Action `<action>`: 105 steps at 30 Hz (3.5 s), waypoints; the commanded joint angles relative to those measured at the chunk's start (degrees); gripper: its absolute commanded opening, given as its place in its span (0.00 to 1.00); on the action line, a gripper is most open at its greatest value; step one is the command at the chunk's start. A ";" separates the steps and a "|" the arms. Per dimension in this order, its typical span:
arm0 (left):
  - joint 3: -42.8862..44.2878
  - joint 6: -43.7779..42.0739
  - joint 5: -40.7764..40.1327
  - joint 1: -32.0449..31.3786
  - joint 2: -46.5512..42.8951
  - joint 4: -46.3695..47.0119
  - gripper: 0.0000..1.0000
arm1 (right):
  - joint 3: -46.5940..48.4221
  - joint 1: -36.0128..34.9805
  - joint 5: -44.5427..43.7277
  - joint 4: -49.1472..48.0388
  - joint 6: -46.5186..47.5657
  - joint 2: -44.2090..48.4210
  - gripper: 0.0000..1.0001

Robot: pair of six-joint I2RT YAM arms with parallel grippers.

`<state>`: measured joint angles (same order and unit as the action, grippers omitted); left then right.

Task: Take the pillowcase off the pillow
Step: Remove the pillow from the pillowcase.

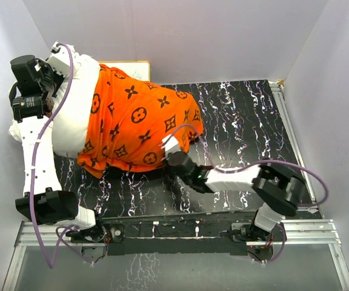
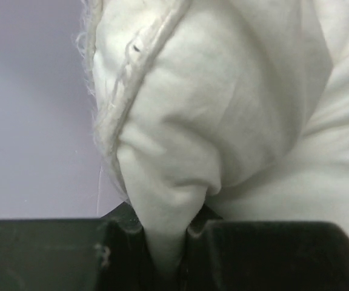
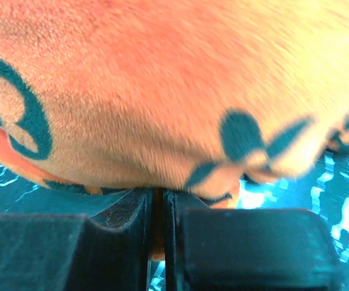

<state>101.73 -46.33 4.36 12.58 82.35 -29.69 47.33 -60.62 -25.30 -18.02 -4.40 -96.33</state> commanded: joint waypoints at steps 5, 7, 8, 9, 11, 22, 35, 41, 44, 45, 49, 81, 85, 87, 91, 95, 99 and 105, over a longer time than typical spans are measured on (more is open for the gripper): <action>8.24 -0.06 2.84 -1.24 0.96 3.42 0.00 | -9.06 10.22 -10.73 -4.79 -7.74 24.70 0.08; 10.24 -0.42 2.16 -1.24 1.82 3.92 0.00 | -10.78 13.12 -13.40 -2.31 -9.84 29.49 0.08; 11.17 -0.68 1.68 -1.24 2.35 4.31 0.00 | -11.40 14.60 -14.39 -1.13 -10.89 31.88 0.08; 11.92 -1.05 1.24 -1.24 2.75 4.87 0.00 | -12.00 16.21 -15.24 0.08 -11.86 33.97 0.08; 13.23 -1.72 0.53 -1.24 3.39 5.72 0.00 | -13.10 19.43 -16.50 1.81 -13.25 38.05 0.08; 8.36 -10.67 -1.34 -1.24 1.26 11.85 0.00 | -13.21 39.26 -16.74 17.46 -25.08 47.11 0.08; 2.40 -19.05 -3.30 3.90 2.69 19.50 0.00 | -6.64 69.04 -7.56 28.96 -40.69 47.83 0.08; -4.80 -19.80 0.26 12.58 3.82 24.60 0.00 | -2.48 71.38 -8.11 30.05 -43.67 46.29 0.08; -9.84 -20.90 0.84 15.56 3.90 28.69 0.00 | -0.25 72.03 -8.64 30.92 -43.67 45.72 0.08; -11.11 -21.05 1.06 16.11 3.89 29.37 0.00 | 0.30 72.04 -7.52 30.94 -43.67 45.45 0.08; -13.01 -16.99 4.00 16.27 2.98 26.59 0.00 | -0.97 71.31 4.59 28.94 -40.25 45.59 0.08; 10.85 5.69 21.03 -0.32 5.78 -0.36 0.00 | 19.25 50.74 35.01 10.96 10.72 -1.17 0.86; 10.81 3.80 20.75 -0.49 6.82 -0.04 0.00 | 27.36 50.59 34.58 15.29 11.90 -11.06 0.97; 10.67 2.98 20.61 -0.53 7.41 0.22 0.00 | 30.79 50.52 35.38 16.13 11.74 -15.26 0.98; 8.86 0.98 20.48 -0.54 7.80 1.86 0.00 | 36.99 50.39 39.30 16.17 11.34 -22.26 0.98; 7.81 -0.51 20.18 -0.62 8.75 3.07 0.00 | 41.07 49.90 45.14 15.52 11.19 -27.51 0.98; 7.77 -0.78 20.06 -0.62 10.22 3.88 0.00 | 40.48 48.45 49.00 12.03 11.53 -28.91 0.95; 7.93 -0.61 20.51 -0.71 10.78 4.19 0.00 | 39.04 48.86 48.16 10.64 8.85 -28.65 0.61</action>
<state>108.68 -46.15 21.34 12.91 95.15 -30.24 85.34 -11.31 20.84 -2.98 5.87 -125.78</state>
